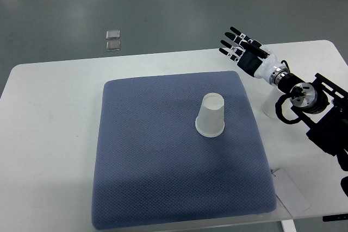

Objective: Stack paper cups
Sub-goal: 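Raise the right hand and move it above the standing white paper cup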

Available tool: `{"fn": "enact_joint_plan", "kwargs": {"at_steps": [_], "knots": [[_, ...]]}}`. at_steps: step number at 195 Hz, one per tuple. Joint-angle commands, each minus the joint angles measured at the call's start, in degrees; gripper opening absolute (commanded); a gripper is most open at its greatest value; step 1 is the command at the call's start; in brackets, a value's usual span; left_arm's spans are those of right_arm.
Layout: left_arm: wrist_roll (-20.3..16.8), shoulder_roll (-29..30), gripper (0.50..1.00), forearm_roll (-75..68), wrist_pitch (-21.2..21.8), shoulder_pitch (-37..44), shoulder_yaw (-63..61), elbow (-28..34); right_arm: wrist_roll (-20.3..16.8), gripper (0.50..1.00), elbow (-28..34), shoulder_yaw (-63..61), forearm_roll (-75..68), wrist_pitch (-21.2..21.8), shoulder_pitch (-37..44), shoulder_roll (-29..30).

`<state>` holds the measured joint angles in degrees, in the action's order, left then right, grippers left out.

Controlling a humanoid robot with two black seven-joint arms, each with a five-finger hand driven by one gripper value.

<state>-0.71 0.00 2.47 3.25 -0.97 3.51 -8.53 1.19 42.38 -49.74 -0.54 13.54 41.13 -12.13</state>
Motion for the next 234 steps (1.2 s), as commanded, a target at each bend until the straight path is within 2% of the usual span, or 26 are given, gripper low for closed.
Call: {"fn": "enact_joint_plan", "kwargs": {"at_steps": [1, 61, 121, 149, 185, 195, 196, 206, 215, 216, 234], "knots": [[-0.1, 0.0, 1.0, 0.0, 0.0, 0.0, 0.0, 0.0, 0.0, 0.915, 0.1, 0.0, 0.0, 0.0, 0.0, 0.0], [-0.1, 0.0, 1.0, 0.1, 0.0, 0.0, 0.0, 0.4, 0.0, 0.915, 0.2, 0.6, 0.0, 0.3, 0.0, -0.1], [-0.1, 0.0, 1.0, 0.1, 0.0, 0.0, 0.0, 0.4, -0.4, 0.915, 0.4, 1.2, 7.2, 4.3, 1.3, -1.7], [-0.1, 0.0, 1.0, 0.1, 0.0, 0.0, 0.0, 0.4, -0.7, 0.915, 0.5, 7.0, 11.9, 6.6, 5.0, -5.6], [-0.1, 0.0, 1.0, 0.1, 0.0, 0.0, 0.0, 0.4, -3.6, 0.915, 1.5, 26.1, 19.4, 10.0, 15.4, -14.1], [-0.1, 0.0, 1.0, 0.1, 0.0, 0.0, 0.0, 0.4, -3.6, 0.915, 1.5, 26.1, 19.4, 10.0, 15.4, -14.2], [0.0, 0.0, 1.0, 0.1, 0.0, 0.0, 0.0, 0.4, -4.2, 0.915, 1.7, 31.3, 22.8, 11.7, 18.9, -16.7], [-0.1, 0.0, 1.0, 0.1, 0.0, 0.0, 0.0, 0.4, -4.8, 0.915, 2.2, 36.2, 26.0, 13.7, 22.9, -18.8], [-0.1, 0.0, 1.0, 0.1, 0.0, 0.0, 0.0, 0.4, -4.8, 0.915, 2.2, 36.2, 26.0, 13.7, 22.9, -18.8], [-0.1, 0.0, 1.0, 0.1, 0.0, 0.0, 0.0, 0.4, -6.3, 0.915, 3.1, 40.8, 29.2, 16.1, 26.9, -20.9], [0.0, 0.0, 1.0, 0.1, 0.0, 0.0, 0.0, 0.4, -8.1, 0.915, 4.9, 48.7, 35.9, 21.0, 35.9, -24.5]]}}
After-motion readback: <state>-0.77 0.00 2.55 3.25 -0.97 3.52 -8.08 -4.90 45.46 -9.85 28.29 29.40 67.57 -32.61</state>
